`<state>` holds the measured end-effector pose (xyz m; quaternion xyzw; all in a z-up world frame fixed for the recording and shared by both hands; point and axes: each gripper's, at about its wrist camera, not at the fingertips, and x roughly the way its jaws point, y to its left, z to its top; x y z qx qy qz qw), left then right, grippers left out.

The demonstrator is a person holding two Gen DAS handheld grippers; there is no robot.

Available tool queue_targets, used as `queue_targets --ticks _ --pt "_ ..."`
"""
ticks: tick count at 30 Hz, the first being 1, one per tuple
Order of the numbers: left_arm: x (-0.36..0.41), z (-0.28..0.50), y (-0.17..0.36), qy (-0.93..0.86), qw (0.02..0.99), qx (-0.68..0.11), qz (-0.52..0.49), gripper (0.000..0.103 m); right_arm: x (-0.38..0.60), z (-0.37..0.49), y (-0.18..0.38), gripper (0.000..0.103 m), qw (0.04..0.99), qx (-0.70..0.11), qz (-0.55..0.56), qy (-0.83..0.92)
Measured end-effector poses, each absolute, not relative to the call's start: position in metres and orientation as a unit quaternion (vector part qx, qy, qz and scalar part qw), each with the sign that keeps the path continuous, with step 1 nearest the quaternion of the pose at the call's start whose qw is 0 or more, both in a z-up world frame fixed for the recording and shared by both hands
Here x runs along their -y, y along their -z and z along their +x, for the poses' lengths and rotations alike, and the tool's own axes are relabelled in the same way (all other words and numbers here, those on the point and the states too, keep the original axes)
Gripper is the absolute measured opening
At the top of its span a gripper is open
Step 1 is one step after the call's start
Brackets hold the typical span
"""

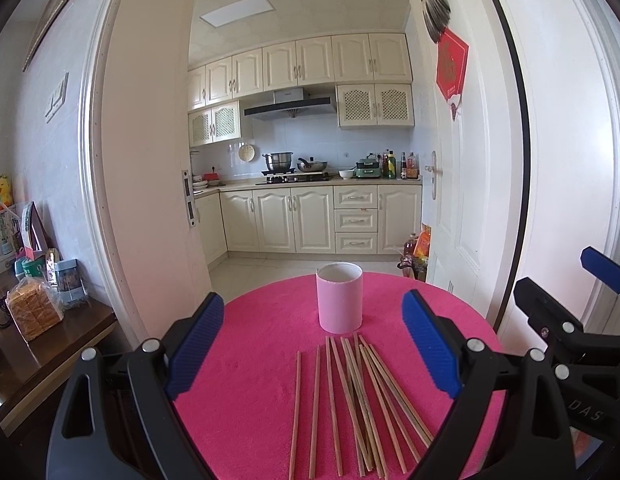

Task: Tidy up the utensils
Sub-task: 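Lower the left tool onto one wooden chopstick and close it while the right tool grasps another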

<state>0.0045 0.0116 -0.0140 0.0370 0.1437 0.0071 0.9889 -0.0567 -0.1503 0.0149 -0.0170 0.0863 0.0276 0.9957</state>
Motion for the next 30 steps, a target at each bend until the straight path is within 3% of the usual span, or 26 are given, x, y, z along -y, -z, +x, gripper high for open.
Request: queue_targets --ticks 12,22,24,27,30 --pt "-0.030 0.059 0.041 0.006 0.970 -0.239 0.036 0.089 0.138 -0.001 0.006 0.097 0.983 -0.174 -0.010 -0.057" --pt "-0.079 0.153 0.116 0.057 0.886 -0.458 -0.031 0.087 0.131 0.091 0.050 0.097 0.929 -0.353 -0.047 -0.100" --pt "-0.085 0.168 0.131 0.065 0.864 -0.498 -0.034 0.067 0.130 0.106 0.062 0.094 0.913 -0.391 -0.052 -0.107" --pt "-0.087 0.187 0.159 0.072 0.829 -0.553 -0.042 0.049 0.125 0.125 0.080 0.077 0.885 -0.446 -0.050 -0.123" --pt "-0.084 0.196 0.176 0.071 0.813 -0.576 -0.038 0.042 0.118 0.138 0.094 0.068 0.859 -0.490 -0.063 -0.137"
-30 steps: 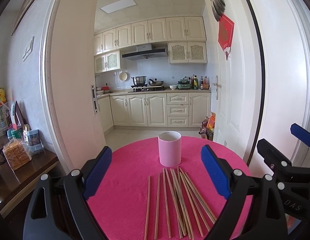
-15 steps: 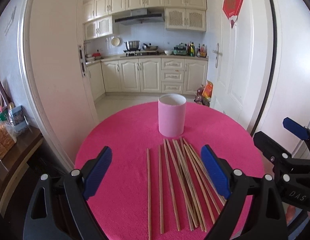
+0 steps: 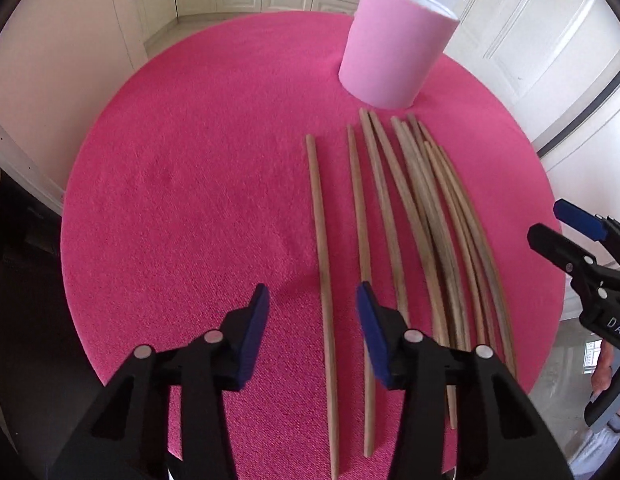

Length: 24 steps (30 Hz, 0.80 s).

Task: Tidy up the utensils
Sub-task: 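Lower the left tool onto one wooden chopstick and close it while the right tool grasps another, then lift the held chopstick with the left tool toward the pink cup while the right tool carries its own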

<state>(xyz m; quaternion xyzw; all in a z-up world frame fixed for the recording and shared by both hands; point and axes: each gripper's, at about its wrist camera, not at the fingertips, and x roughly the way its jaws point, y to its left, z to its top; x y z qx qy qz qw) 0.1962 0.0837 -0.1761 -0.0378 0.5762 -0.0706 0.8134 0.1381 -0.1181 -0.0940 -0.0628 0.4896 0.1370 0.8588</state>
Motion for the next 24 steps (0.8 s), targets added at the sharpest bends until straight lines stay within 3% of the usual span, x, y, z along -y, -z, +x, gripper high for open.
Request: queue_targets --ticks 2,7,12,24 --pt "-0.083 0.201 0.180 0.065 0.812 -0.579 -0.031 0.039 0.112 0.145 0.099 0.053 0.843 -0.513 -0.077 -0.142" --pt "-0.081 0.207 0.181 0.048 0.811 -0.583 -0.015 0.023 0.101 0.159 0.111 0.034 0.813 -0.555 -0.105 -0.142" --pt "-0.084 0.212 0.185 0.040 0.811 -0.583 -0.020 0.015 0.097 0.164 0.119 0.033 0.795 -0.579 -0.100 -0.149" --pt "-0.091 0.209 0.181 0.021 0.814 -0.580 -0.020 0.008 0.079 0.177 0.117 0.026 0.767 -0.609 -0.139 -0.146"
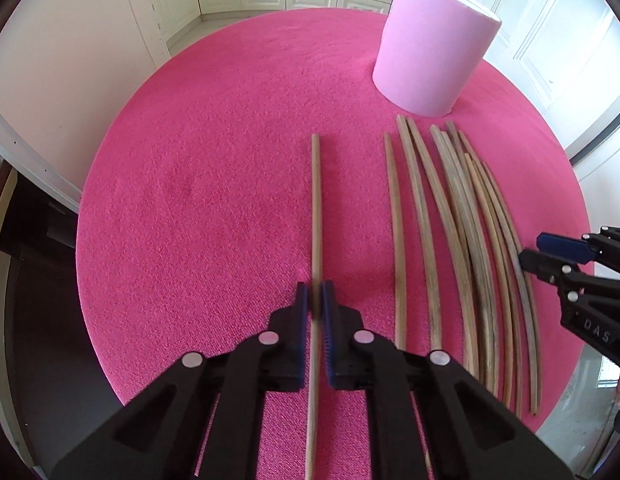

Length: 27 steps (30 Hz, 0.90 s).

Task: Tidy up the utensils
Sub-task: 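Lift the held chopstick with the left tool toward the pink cup while the right tool carries its own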

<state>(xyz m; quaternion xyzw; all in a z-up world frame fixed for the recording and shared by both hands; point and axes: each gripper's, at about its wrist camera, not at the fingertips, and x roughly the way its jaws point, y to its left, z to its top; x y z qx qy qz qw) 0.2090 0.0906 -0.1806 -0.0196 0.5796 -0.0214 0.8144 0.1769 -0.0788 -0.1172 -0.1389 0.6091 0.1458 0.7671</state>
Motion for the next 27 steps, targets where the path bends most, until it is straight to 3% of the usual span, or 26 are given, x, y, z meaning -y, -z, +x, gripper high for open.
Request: queue_targets --ticks 3,5,15,27 --pt "-0.090 0.210 0.181 0.018 0.815 -0.579 -0.019 0.006 0.074 0.177 0.118 0.020 0.770 -0.604 -0.140 -0.146" --pt "-0.089 0.211 0.181 0.015 0.816 -0.577 -0.021 0.005 0.073 0.182 0.115 0.009 0.777 -0.598 -0.127 -0.148" --pt "-0.093 0.198 0.142 0.058 0.856 -0.509 -0.070 0.005 0.108 0.182 0.081 0.006 0.817 -0.541 -0.021 -0.198" --pt "-0.058 0.205 0.058 0.114 0.957 -0.250 -0.094 0.005 0.144 0.169 -0.014 0.006 0.902 -0.347 0.076 -0.247"
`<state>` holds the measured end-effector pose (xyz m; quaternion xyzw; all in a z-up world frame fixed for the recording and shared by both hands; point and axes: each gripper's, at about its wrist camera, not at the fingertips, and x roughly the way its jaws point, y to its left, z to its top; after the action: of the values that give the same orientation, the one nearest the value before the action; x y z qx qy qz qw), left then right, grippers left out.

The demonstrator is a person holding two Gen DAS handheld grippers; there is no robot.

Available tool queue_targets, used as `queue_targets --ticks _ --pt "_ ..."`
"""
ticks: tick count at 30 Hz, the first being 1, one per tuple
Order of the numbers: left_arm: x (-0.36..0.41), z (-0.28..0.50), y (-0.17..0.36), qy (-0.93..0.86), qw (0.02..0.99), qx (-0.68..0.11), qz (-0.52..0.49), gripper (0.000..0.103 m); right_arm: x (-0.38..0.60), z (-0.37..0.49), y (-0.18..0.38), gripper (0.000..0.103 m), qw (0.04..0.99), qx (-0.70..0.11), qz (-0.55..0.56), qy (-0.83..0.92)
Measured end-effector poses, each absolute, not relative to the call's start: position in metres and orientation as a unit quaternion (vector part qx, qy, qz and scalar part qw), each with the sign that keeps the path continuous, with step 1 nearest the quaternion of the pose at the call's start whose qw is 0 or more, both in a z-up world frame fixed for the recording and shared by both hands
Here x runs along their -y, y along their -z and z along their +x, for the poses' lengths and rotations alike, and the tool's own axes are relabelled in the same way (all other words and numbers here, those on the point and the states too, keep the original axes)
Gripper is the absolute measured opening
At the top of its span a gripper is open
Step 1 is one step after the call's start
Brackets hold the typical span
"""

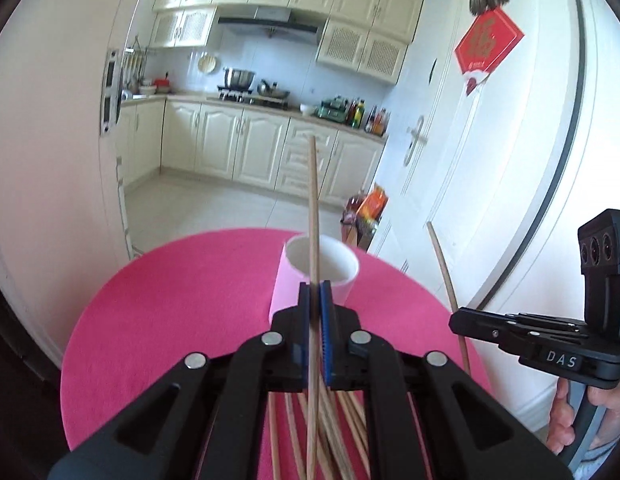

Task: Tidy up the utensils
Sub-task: 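Lift the held chopstick with the left tool toward the pink cup while the right tool carries its own, then open the left tool over the pink cup while the right tool drops its chopstick in too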

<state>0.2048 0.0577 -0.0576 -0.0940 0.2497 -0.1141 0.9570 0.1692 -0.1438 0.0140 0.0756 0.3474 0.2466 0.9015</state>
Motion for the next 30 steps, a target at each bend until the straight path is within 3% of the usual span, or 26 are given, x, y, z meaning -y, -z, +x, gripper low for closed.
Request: queue_targets --ticks 8,13,30 --pt "-0.027 0.232 0.019 0.096 0.987 -0.097 -0.081 0.005 0.142 0.191 -0.048 0.006 0.948 -0.171 0.109 -0.246" --pt "-0.021 0.255 0.010 0.066 0.992 -0.047 -0.094 0.005 0.138 0.215 -0.055 0.006 0.962 -0.089 0.127 -0.226" --pt "-0.020 0.299 0.041 0.055 0.992 -0.070 -0.095 0.006 0.130 0.247 -0.049 0.006 0.966 -0.057 0.126 -0.217"
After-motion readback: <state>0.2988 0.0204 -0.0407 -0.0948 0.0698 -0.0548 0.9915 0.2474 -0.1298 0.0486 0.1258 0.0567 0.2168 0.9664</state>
